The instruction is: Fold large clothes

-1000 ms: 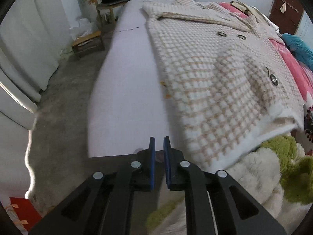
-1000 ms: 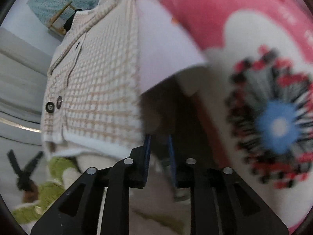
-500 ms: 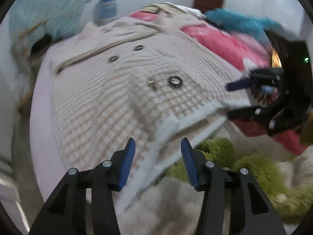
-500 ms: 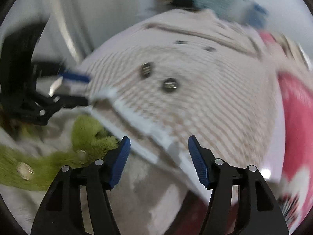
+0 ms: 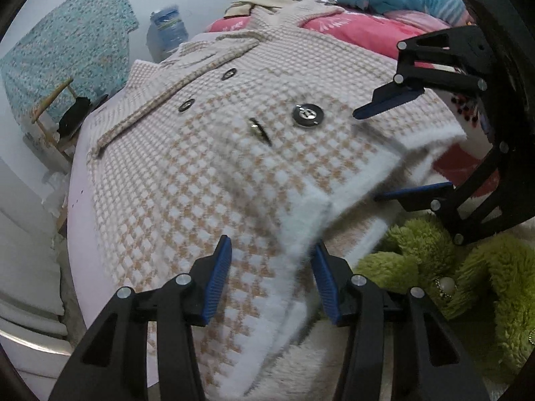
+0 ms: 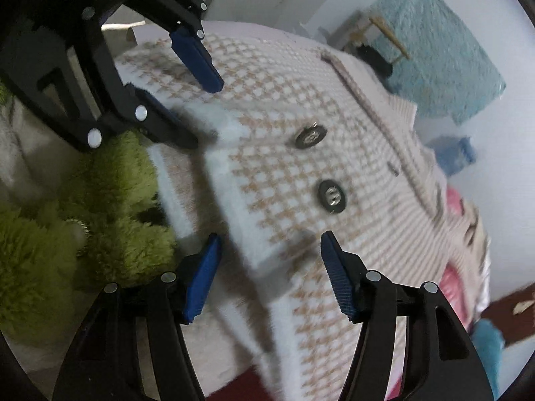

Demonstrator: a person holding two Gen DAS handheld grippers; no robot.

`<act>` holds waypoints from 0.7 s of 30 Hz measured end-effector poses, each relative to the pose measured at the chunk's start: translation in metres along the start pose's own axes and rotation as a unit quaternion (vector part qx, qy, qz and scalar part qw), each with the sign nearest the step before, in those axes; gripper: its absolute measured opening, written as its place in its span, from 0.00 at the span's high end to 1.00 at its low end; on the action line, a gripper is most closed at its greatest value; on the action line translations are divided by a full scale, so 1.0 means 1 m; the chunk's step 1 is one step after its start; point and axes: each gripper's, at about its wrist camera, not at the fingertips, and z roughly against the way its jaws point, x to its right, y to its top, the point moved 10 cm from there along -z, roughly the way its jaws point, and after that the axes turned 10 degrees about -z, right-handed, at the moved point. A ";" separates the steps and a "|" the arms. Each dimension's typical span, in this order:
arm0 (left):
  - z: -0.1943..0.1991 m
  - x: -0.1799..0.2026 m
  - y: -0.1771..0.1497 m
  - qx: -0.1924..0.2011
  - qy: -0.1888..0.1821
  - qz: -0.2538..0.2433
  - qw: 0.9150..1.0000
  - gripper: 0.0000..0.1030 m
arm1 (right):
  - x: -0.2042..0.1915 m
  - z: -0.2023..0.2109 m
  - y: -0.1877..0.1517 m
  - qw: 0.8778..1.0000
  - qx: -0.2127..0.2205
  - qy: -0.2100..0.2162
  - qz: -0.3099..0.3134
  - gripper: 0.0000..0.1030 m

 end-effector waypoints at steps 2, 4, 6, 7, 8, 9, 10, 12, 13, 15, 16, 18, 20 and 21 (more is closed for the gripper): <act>0.003 -0.004 0.000 0.007 -0.008 0.011 1.000 0.56 | 0.009 0.002 0.003 1.000 0.004 -0.004 0.001 0.52; 0.004 -0.005 0.001 0.012 -0.013 0.017 1.000 0.56 | 0.012 0.005 0.008 1.000 0.011 -0.004 -0.001 0.53; 0.003 -0.003 0.002 0.013 -0.014 0.016 1.000 0.56 | 0.011 0.001 0.010 1.000 0.010 -0.006 0.013 0.58; 0.002 -0.003 0.002 0.013 -0.014 0.015 1.000 0.56 | 0.006 0.001 0.009 1.000 0.011 -0.008 0.025 0.64; 0.000 -0.002 0.002 0.013 -0.012 0.012 1.000 0.56 | 0.000 0.002 0.008 0.999 0.012 -0.009 0.039 0.69; -0.001 -0.001 0.003 0.014 -0.011 0.008 1.000 0.57 | -0.007 0.004 0.005 0.999 0.011 -0.008 0.052 0.78; -0.002 0.000 0.004 0.015 -0.011 0.004 1.000 0.60 | -0.010 0.001 0.005 0.998 0.009 -0.009 0.063 0.83; -0.001 0.003 0.006 0.021 -0.009 -0.010 1.000 0.71 | -0.015 0.002 0.004 0.997 0.010 -0.018 0.079 0.91; 0.001 0.005 0.007 0.024 -0.009 -0.018 1.000 0.81 | -0.015 0.005 0.004 0.997 0.009 -0.018 0.080 0.94; 0.006 0.005 0.010 0.032 -0.005 -0.028 0.999 0.92 | -0.009 0.012 0.007 0.998 0.000 0.003 0.063 0.95; 0.009 0.005 0.012 0.037 -0.004 -0.031 0.999 0.93 | -0.003 0.019 0.011 0.999 -0.003 0.022 0.047 0.95; 0.020 0.007 0.015 0.048 -0.012 -0.050 0.998 0.94 | 0.008 0.030 0.017 0.998 -0.003 0.050 0.022 0.95; 0.032 0.013 0.017 0.057 -0.021 -0.082 0.995 0.95 | 0.016 0.041 0.019 0.997 -0.005 0.072 0.014 0.95; 0.037 0.015 0.017 0.059 -0.023 -0.097 0.993 0.95 | 0.019 0.047 0.020 0.997 -0.006 0.082 0.010 0.96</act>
